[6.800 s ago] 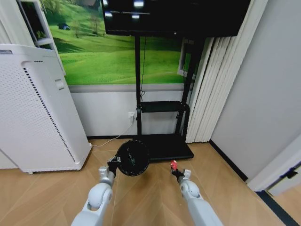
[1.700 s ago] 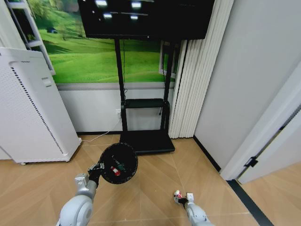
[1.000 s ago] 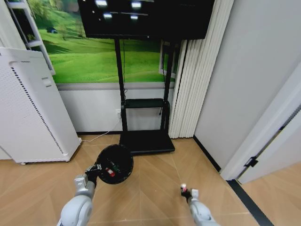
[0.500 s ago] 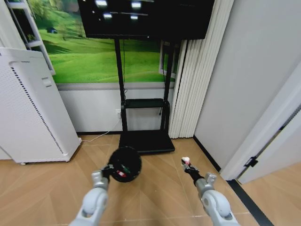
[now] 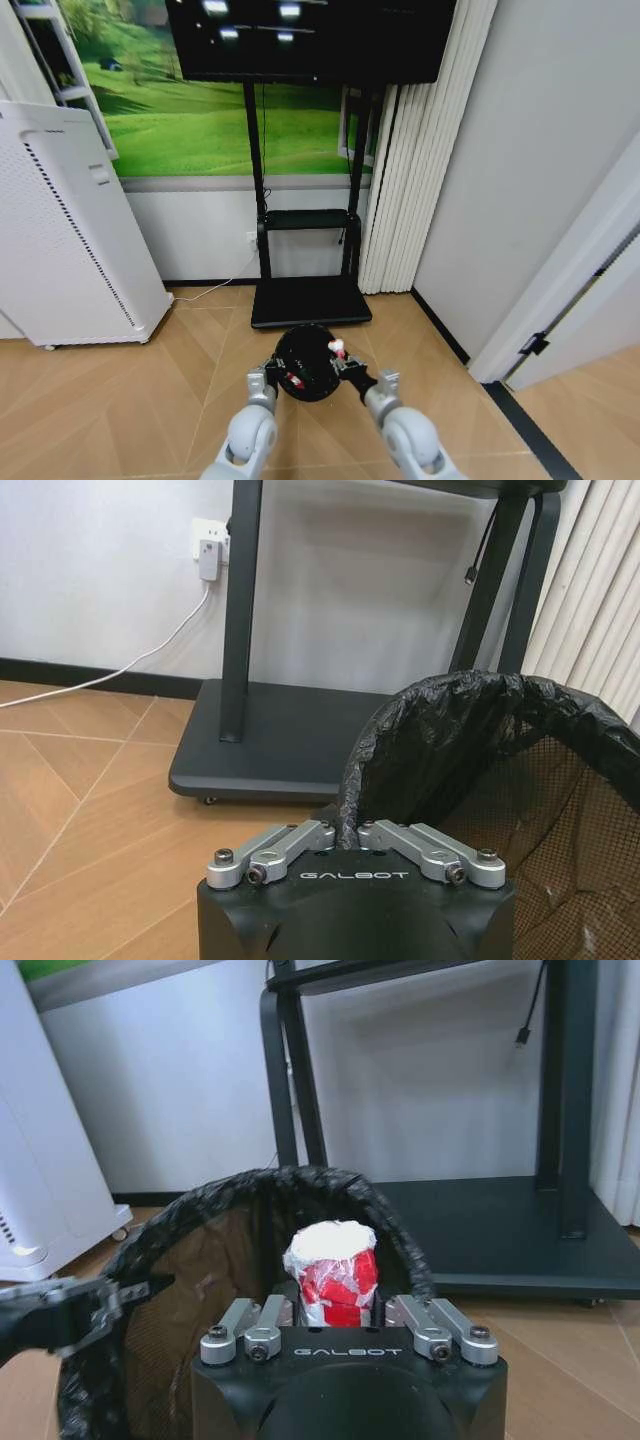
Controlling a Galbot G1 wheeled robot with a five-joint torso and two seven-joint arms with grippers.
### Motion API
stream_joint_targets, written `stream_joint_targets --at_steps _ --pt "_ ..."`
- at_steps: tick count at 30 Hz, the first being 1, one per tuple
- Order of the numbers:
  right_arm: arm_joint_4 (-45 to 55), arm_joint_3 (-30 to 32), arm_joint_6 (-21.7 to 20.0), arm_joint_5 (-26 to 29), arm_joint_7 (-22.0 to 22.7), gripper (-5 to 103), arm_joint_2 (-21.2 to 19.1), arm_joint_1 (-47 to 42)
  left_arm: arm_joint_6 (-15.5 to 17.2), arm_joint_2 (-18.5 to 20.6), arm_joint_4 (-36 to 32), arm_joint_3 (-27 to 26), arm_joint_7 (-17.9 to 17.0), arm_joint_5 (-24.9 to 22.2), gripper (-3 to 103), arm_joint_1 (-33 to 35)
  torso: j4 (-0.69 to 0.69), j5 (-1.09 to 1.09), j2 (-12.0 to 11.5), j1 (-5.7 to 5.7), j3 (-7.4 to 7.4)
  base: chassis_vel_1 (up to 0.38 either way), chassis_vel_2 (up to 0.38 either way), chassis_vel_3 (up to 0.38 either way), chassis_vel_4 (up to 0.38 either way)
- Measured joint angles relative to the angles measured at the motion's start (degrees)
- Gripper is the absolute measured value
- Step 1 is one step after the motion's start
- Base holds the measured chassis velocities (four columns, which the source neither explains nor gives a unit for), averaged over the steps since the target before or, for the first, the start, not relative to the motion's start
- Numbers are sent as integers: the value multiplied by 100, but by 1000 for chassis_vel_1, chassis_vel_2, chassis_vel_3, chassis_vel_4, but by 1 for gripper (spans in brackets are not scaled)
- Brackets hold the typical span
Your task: Pick up the trash bin and place the garbage on the floor into it.
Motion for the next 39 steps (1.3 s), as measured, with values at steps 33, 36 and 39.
stream_joint_targets --at_steps 33,36,39 --pt "-447 1399 985 -528 1520 100 79 -399 79 954 -1865 -1793 389 -260 4 1253 0 -1 0 0 -1 0 0 0 0" --pt "-374 1423 1206 -898 1528 100 145 -643 74 941 -2152 -2194 541 -324 4 1490 1 -1 0 0 0 0 0 0 0" --pt "-299 1402 1306 -1068 1528 100 195 -804 74 957 -2233 -2371 582 -406 4 1521 0 -1 0 0 -1 0 0 0 0"
